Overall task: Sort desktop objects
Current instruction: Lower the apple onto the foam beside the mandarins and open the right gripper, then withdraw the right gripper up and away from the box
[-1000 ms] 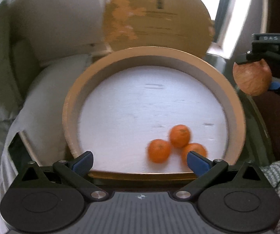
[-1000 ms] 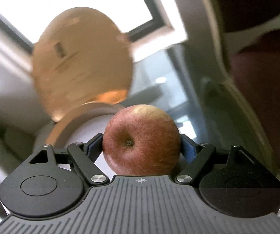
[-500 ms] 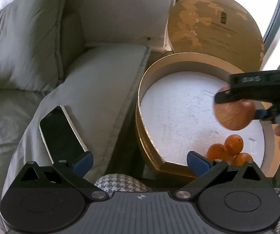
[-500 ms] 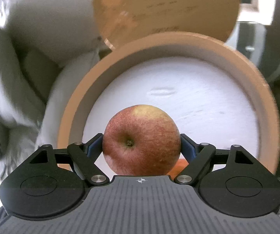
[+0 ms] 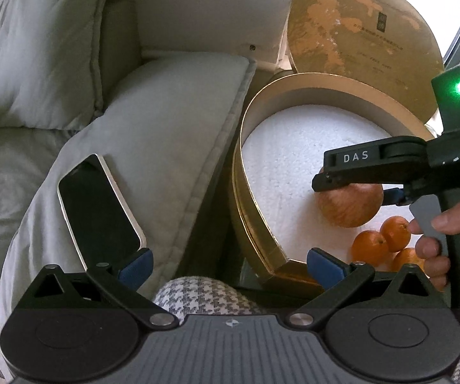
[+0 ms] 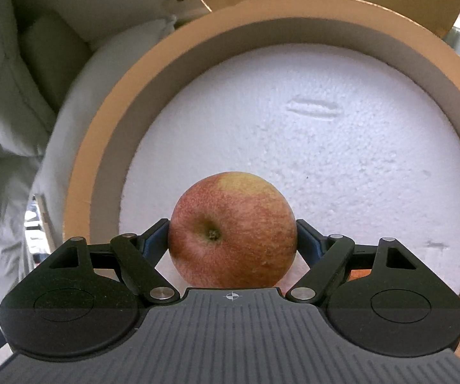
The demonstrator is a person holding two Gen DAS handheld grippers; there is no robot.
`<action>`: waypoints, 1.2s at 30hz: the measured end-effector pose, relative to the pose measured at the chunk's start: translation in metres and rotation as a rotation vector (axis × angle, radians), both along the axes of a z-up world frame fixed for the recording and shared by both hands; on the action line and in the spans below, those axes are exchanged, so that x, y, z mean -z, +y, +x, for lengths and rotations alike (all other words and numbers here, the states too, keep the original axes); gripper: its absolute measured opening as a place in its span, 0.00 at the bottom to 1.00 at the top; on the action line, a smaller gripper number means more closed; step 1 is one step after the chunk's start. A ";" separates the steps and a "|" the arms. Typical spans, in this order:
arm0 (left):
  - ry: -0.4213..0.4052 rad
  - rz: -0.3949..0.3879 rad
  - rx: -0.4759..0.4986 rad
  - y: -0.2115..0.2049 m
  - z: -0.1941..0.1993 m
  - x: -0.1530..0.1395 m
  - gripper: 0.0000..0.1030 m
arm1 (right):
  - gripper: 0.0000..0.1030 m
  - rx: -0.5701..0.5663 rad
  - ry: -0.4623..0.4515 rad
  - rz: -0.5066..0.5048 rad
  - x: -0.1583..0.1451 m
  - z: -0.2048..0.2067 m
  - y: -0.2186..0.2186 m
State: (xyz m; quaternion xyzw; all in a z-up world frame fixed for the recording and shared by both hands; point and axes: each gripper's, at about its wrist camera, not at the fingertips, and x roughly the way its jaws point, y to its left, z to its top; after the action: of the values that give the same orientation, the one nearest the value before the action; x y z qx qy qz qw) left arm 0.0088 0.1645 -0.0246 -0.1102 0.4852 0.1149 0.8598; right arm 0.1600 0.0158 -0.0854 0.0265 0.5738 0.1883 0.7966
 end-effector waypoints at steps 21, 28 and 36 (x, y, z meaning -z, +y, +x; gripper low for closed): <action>-0.017 0.031 0.038 -0.023 -0.009 -0.012 0.99 | 0.89 0.021 -0.046 0.080 -0.039 -0.011 -0.032; -0.019 0.047 0.067 -0.042 -0.018 -0.017 0.99 | 0.89 0.048 -0.071 0.085 -0.058 -0.041 -0.064; -0.024 0.088 0.106 -0.065 -0.024 -0.025 0.99 | 0.90 0.074 -0.055 0.146 -0.066 -0.071 -0.102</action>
State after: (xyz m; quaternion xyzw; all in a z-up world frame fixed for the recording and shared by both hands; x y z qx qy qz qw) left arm -0.0153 0.0992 0.0005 -0.0477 0.4743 0.0890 0.8745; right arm 0.0889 -0.0864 -0.0195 0.1007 0.5349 0.2008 0.8145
